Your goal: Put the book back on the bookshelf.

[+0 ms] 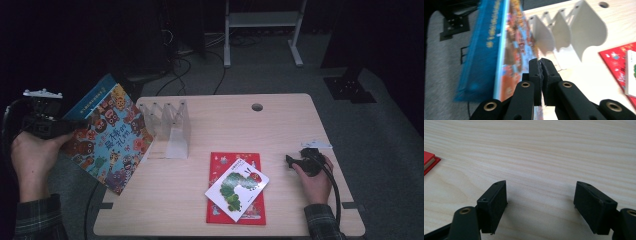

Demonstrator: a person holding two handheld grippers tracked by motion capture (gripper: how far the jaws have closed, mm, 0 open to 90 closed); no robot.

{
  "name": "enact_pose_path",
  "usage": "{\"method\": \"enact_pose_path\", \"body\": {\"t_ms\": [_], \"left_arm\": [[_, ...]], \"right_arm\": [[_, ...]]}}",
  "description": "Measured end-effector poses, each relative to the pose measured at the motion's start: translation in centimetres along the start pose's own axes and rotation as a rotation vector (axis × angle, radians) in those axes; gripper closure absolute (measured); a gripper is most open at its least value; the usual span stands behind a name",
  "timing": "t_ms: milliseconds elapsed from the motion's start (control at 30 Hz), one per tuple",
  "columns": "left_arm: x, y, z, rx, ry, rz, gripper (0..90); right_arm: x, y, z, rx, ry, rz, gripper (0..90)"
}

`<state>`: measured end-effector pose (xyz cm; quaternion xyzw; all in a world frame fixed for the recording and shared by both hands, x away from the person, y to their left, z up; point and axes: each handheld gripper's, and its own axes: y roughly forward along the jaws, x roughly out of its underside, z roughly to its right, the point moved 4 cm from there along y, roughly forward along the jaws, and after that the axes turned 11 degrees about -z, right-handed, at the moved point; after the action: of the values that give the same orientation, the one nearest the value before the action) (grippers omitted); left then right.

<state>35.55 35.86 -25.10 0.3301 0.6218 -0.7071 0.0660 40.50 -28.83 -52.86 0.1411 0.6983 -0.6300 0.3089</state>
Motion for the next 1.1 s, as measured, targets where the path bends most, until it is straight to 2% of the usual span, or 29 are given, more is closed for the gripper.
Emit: {"method": "enact_pose_path", "body": {"t_ms": [100, 267, 500, 733, 900, 1033, 1100], "left_arm": [[-0.2, 0.9, 1.2, 0.051, 0.045, -0.026, 89.8], [-0.6, 2.8, 3.2, 0.111, 0.108, -0.036, 89.5], [-0.7, 5.3, 5.4, 0.153, 0.168, -0.057, 89.2], [0.0, 8.4, 8.0, 0.183, 0.259, -0.079, 86.8], [0.7, 10.5, 9.7, 0.208, 0.293, -0.088, 85.3], [1.5, 12.3, 10.9, 0.209, 0.319, -0.117, 84.3], [1.9, 13.1, 11.6, 0.227, 0.332, -0.127, 83.4]], "right_arm": [[0.0, 0.0, 0.0, 0.0, 0.0, 0.0, 25.4], [0.0, 0.0, 0.0, 0.0, 0.0, 0.0, 25.4], [0.0, 0.0, 0.0, -0.003, -0.003, -0.001, 25.4], [0.1, -0.1, 0.0, -0.015, -0.02, 0.001, 26.3], [0.1, -0.2, -0.1, -0.025, -0.031, 0.006, 30.3], [0.1, -0.2, -0.2, -0.03, -0.038, 0.006, 30.1], [0.2, -0.2, -0.2, -0.031, -0.042, 0.006, 30.1]]}}
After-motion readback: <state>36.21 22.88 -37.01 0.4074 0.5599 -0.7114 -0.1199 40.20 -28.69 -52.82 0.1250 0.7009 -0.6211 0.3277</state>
